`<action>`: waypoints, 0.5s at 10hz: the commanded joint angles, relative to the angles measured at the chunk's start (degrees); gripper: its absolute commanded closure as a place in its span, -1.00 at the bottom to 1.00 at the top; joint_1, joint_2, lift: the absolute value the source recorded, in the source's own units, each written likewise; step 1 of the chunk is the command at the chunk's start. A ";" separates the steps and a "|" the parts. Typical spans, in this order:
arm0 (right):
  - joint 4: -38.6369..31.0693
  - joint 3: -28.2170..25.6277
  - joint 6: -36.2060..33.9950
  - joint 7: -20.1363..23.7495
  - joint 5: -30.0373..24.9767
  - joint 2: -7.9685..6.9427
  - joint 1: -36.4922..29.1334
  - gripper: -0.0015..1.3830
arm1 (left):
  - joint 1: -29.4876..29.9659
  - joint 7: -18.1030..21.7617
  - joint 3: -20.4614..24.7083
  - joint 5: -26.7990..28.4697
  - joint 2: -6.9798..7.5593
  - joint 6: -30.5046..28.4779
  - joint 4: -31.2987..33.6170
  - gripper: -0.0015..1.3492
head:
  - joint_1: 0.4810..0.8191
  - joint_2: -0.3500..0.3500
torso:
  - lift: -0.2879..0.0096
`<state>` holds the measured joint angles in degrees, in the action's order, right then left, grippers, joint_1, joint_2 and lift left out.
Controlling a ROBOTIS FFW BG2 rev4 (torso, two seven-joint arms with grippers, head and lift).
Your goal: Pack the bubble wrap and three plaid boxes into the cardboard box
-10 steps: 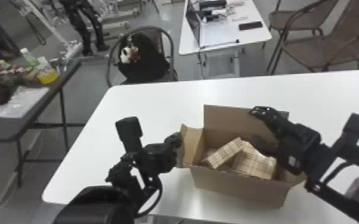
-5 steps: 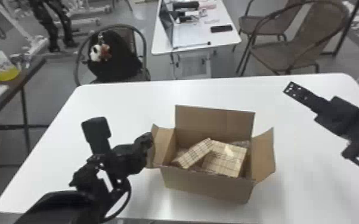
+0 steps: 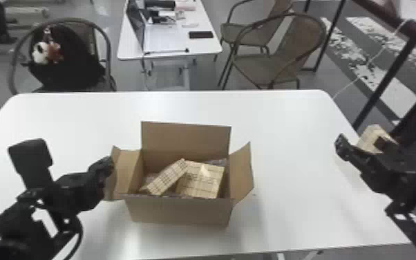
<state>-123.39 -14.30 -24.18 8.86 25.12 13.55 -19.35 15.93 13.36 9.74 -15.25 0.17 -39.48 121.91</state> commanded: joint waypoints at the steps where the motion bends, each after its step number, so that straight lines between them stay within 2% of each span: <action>1: 1.58 -3.27 5.28 0.02 -11.23 -4.14 -2.45 -0.60 | 0.15 0.00 0.10 -0.13 -0.32 0.10 0.08 0.80 | 0.27 -0.25 | 0.05; 2: 4.13 -6.88 5.81 1.87 -14.04 -6.96 -1.92 -0.60 | 0.15 0.00 0.10 -0.21 -0.32 0.10 -0.01 0.80 | 0.27 -0.36 | 0.05; 3: 7.82 -10.13 5.99 6.17 -16.50 -7.40 0.19 -0.60 | 0.15 0.00 0.10 -0.21 -0.32 0.10 0.08 0.80 | 0.27 -0.46 | 0.05; 4: 12.30 -11.80 5.46 10.48 -17.73 -5.90 3.27 -0.60 | 0.15 0.00 0.10 -0.21 -0.32 0.10 0.08 0.80 | 0.27 -0.56 | 0.05; 5: 16.61 -12.06 5.11 12.15 -17.38 -3.53 5.82 -0.59 | 0.07 0.00 0.01 -0.21 -0.32 0.10 0.08 0.80 | 0.27 -0.60 | 0.05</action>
<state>-109.60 -25.97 -18.86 20.91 7.69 8.58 -15.22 16.05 13.36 9.79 -15.47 0.18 -39.37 121.95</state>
